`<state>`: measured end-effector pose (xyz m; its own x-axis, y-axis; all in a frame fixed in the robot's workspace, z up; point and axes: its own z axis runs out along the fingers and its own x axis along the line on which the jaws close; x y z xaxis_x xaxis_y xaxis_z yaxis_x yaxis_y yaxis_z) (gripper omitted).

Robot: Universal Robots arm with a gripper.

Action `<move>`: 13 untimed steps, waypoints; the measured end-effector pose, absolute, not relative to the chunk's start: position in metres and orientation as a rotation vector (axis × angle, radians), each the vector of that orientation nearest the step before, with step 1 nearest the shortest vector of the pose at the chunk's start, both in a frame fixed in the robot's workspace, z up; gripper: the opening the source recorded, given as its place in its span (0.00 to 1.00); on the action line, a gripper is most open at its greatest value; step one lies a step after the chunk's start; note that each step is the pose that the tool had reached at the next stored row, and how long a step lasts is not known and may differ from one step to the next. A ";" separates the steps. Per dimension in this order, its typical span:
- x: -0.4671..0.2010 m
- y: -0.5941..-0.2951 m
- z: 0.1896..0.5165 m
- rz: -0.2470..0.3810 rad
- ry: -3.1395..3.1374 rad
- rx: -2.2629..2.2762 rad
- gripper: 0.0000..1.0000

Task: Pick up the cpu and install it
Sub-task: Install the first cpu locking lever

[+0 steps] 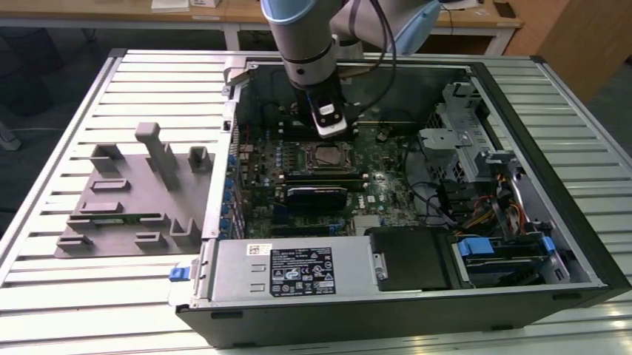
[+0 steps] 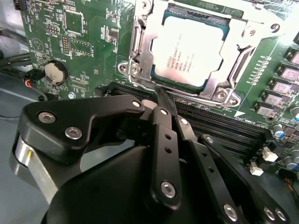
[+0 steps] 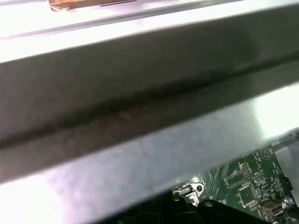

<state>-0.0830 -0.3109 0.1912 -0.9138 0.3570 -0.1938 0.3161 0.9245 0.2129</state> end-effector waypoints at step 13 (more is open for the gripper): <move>-0.077 -0.319 0.190 0.314 2.854 0.513 0.11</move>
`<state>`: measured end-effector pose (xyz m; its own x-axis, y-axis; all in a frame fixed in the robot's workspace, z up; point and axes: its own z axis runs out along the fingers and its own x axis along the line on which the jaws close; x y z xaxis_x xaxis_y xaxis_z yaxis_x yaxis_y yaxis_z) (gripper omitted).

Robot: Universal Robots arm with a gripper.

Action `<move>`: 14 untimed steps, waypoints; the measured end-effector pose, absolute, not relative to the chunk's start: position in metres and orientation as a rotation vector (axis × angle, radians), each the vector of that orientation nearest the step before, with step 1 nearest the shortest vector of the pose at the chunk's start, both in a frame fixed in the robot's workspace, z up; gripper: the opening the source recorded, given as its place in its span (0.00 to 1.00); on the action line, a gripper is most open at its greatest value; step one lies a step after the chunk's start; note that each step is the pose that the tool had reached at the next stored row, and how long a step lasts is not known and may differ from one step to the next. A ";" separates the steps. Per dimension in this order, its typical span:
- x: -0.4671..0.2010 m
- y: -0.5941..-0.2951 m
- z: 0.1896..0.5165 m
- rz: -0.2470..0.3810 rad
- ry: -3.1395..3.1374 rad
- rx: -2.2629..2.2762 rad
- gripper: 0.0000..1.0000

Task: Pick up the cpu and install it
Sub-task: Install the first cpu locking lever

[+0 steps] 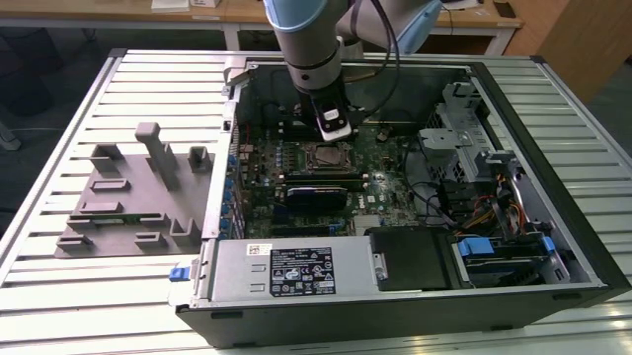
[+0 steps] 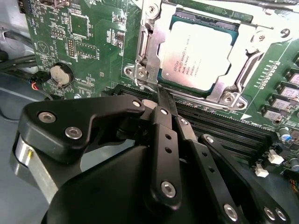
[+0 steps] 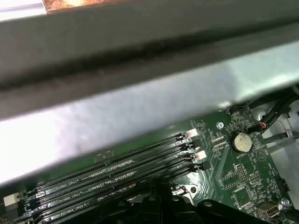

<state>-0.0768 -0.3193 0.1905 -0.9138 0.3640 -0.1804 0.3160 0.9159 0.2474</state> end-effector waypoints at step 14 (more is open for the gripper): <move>-0.073 -0.331 0.190 0.374 2.853 0.521 0.11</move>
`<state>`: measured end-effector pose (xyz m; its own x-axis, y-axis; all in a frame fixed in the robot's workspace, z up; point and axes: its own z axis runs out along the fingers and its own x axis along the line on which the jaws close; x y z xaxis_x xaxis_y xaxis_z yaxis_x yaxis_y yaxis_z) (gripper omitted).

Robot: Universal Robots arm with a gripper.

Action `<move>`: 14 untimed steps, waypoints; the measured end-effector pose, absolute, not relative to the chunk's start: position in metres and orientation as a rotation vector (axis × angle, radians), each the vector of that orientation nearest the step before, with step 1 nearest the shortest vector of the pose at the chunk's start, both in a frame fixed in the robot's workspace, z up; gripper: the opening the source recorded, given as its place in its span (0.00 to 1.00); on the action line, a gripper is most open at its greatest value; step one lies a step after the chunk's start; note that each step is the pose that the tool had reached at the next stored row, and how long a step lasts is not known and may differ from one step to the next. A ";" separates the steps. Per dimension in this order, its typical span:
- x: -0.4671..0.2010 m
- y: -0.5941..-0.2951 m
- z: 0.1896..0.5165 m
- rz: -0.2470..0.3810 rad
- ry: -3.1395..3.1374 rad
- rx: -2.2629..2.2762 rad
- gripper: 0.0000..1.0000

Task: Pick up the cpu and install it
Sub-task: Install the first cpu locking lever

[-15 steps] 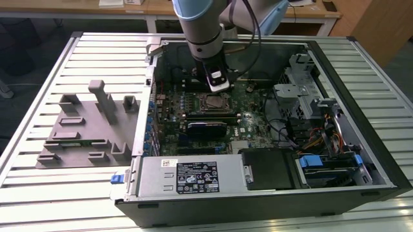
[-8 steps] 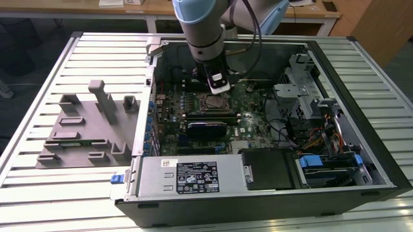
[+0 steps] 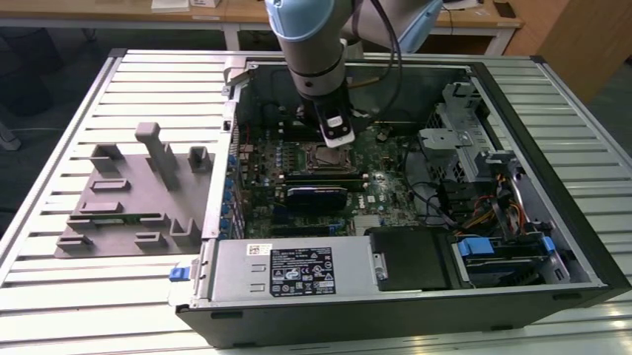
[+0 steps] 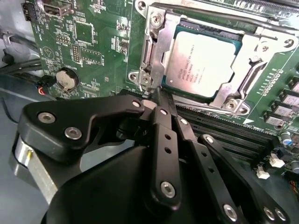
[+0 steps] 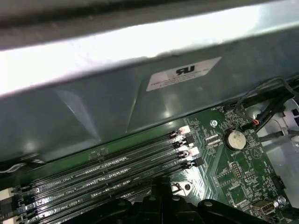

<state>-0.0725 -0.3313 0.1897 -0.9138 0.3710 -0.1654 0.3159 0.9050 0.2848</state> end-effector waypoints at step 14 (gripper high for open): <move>-0.072 -0.332 0.198 0.374 2.853 0.521 0.11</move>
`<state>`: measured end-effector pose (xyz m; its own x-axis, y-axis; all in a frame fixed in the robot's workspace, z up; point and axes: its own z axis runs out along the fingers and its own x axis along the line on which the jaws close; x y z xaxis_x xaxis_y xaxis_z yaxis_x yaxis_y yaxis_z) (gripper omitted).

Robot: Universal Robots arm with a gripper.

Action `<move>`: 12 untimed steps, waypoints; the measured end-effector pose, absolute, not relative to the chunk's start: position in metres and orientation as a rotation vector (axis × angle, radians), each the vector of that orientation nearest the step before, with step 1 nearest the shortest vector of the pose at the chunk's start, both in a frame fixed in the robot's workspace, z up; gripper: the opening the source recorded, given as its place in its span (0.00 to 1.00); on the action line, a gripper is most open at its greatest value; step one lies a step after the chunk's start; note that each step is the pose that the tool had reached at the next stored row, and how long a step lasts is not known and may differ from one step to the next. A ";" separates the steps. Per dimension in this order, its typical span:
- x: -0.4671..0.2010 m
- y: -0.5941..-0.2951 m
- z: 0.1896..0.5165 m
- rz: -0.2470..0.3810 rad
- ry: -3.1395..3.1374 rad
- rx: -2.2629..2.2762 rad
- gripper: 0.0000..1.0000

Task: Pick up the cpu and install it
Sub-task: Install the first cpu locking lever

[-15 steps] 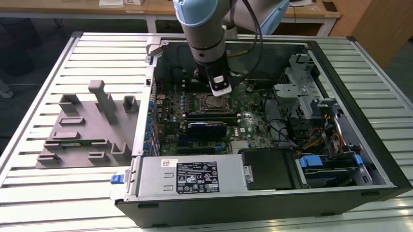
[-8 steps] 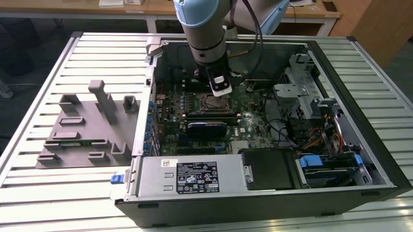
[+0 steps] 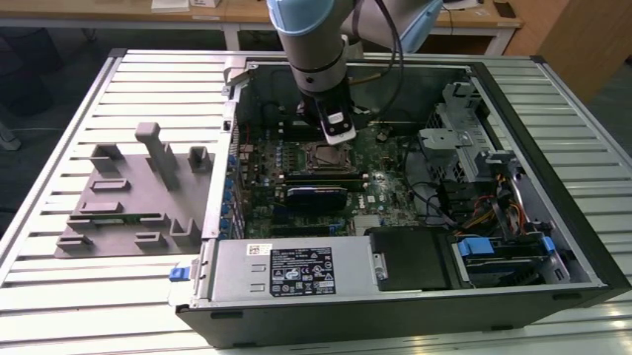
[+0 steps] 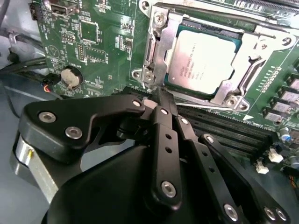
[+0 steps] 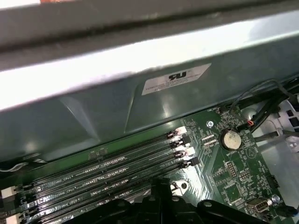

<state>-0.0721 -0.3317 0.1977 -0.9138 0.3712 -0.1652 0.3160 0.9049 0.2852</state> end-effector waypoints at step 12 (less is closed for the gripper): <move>-0.074 -0.326 0.201 0.374 2.853 0.521 0.11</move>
